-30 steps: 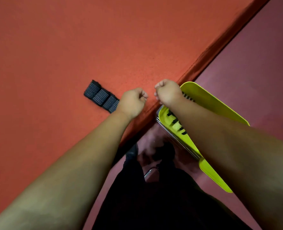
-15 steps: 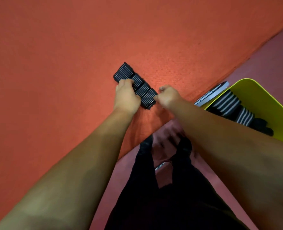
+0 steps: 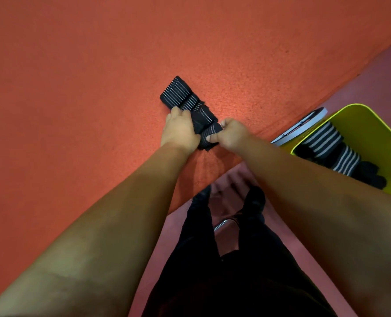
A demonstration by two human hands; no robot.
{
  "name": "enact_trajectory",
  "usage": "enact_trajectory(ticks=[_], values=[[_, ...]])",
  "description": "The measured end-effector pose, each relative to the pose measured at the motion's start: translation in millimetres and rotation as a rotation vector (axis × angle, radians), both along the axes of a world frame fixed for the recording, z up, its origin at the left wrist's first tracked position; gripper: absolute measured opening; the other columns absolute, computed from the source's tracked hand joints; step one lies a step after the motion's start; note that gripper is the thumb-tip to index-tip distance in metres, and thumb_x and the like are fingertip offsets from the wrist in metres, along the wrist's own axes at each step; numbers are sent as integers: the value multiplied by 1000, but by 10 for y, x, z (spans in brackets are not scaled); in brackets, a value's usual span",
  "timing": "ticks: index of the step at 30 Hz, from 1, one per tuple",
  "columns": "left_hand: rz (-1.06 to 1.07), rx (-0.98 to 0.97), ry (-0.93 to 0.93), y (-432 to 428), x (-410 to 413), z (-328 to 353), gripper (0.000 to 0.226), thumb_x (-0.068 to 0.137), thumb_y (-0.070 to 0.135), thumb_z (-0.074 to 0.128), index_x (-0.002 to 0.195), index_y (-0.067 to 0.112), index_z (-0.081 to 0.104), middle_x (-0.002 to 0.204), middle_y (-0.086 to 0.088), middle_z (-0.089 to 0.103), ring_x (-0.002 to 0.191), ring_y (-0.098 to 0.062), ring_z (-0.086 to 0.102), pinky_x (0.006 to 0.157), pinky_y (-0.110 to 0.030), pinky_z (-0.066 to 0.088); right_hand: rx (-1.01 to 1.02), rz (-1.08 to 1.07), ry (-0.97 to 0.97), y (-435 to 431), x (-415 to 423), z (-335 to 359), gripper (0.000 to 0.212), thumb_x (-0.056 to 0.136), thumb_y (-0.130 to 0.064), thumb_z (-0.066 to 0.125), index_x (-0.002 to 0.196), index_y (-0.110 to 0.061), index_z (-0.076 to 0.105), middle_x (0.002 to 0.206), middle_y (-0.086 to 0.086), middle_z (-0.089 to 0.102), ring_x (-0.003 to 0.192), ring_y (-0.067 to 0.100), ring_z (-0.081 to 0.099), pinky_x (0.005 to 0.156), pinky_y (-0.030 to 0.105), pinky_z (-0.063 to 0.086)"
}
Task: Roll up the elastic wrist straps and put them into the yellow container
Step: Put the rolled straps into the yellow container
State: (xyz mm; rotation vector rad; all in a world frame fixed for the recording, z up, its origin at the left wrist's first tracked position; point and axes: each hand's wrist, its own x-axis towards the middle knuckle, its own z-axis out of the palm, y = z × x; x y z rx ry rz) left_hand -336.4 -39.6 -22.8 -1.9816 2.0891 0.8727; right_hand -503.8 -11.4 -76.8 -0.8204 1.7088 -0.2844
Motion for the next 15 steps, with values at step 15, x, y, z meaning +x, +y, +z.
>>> enact_trajectory(ticks=[15], values=[[-80,-58,159,203,-1076,770,48,83,27,78,126,25,59,112,-3,53,106,-35,64,89,-38,51,-102,-142,4,591,-1098,1141,31,95,-30,81,94,-12,56,74,9,63,53,18,59,44,23,48]])
